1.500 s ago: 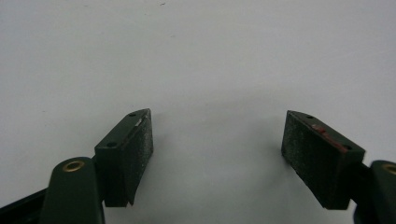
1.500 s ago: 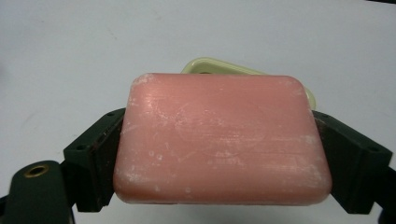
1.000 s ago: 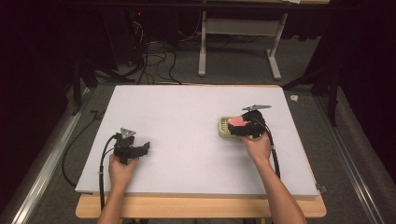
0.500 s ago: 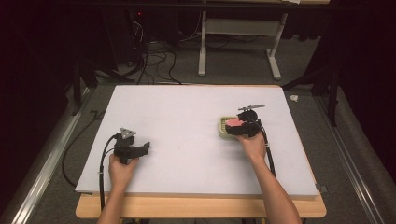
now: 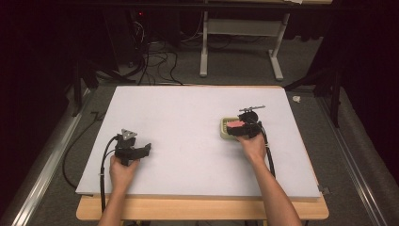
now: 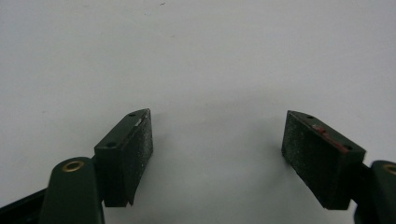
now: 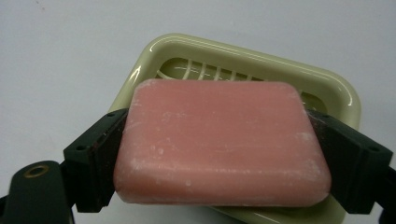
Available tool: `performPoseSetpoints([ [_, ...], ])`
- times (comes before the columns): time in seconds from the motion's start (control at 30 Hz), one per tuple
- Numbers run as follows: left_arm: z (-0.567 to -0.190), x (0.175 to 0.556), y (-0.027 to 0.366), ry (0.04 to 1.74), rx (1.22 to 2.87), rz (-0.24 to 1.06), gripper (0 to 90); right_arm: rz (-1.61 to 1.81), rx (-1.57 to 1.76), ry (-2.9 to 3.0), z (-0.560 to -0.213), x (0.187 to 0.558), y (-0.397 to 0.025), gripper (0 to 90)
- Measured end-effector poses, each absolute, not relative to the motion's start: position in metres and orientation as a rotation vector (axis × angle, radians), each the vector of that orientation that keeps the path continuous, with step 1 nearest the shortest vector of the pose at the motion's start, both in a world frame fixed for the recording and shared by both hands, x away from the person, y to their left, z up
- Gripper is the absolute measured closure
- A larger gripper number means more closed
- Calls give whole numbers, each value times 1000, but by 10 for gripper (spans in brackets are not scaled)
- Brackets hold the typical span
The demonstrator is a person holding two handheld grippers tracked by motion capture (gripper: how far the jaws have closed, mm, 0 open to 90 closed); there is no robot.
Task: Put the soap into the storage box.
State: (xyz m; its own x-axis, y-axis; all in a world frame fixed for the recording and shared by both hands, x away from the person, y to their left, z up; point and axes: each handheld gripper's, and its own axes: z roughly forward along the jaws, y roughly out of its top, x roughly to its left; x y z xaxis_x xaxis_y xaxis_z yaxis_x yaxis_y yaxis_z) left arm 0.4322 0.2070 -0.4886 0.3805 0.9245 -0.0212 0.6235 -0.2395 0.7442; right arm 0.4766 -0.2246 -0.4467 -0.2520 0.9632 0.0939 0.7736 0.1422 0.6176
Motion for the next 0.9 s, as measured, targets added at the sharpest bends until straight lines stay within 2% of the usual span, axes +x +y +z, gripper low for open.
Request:
performPoseSetpoints([
  [0.9,-489,432,207,1329,1968,572,253,917,1618,2044,-429,466,-229,127],
])
